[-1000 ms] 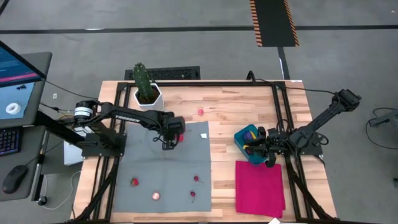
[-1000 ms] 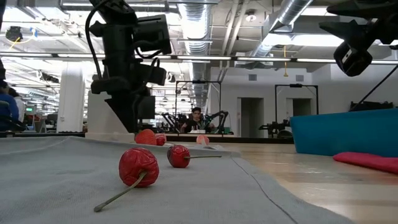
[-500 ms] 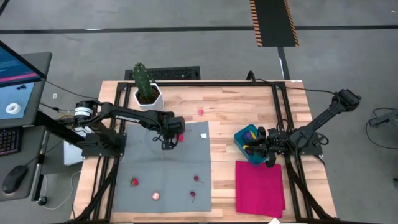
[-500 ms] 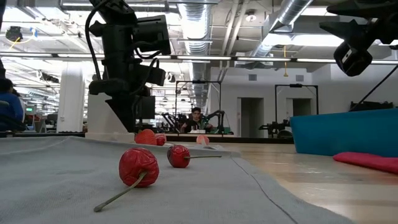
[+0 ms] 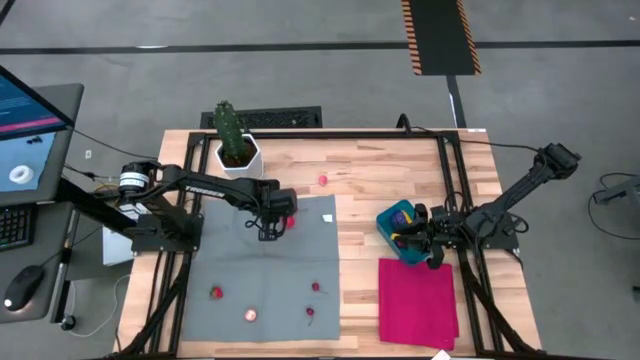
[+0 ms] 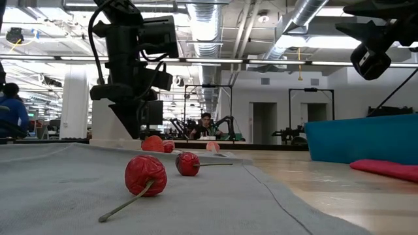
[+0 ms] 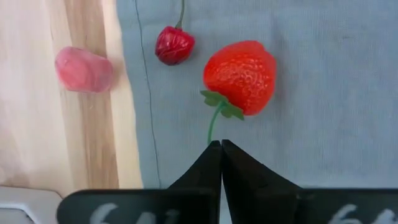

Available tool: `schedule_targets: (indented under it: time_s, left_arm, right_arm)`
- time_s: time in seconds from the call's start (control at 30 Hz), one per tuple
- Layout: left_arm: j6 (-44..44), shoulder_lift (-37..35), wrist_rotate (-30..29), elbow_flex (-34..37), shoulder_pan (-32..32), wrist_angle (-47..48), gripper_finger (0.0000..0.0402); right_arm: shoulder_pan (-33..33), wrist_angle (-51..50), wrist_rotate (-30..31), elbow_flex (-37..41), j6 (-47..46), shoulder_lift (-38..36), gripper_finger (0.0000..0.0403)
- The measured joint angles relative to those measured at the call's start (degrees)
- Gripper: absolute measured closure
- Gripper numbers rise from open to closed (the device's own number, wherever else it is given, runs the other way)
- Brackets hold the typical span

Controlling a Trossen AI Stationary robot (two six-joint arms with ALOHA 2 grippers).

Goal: Pick and placing Produce into tupperware
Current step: Put the red strawberry into the blue bin

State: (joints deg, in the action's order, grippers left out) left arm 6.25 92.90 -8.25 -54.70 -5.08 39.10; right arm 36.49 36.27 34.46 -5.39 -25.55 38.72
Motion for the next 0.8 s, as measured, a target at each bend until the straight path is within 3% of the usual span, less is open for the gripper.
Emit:
schedule_targets:
  time_s: [0.2, 0.57, 0.8]
  left_arm:
    - [-3.3, 0.0, 0.1, 0.0, -0.2, 0.2, 0.0388]
    - [-4.0, 0.0, -1.5, 0.0, -0.2, 0.0, 0.0254]
    - [-3.9, 0.0, -1.6, 0.0, -0.3, -0.1, 0.0229]
  right_arm:
    - [0.9, 0.0, 0.0, 0.0, 0.0, 0.0, 0.0272]
    - [1.4, 0.0, 0.0, 0.0, 0.0, 0.0, 0.0272]
    - [1.4, 0.2, 0.0, 0.0, 0.0, 0.0, 0.0272]
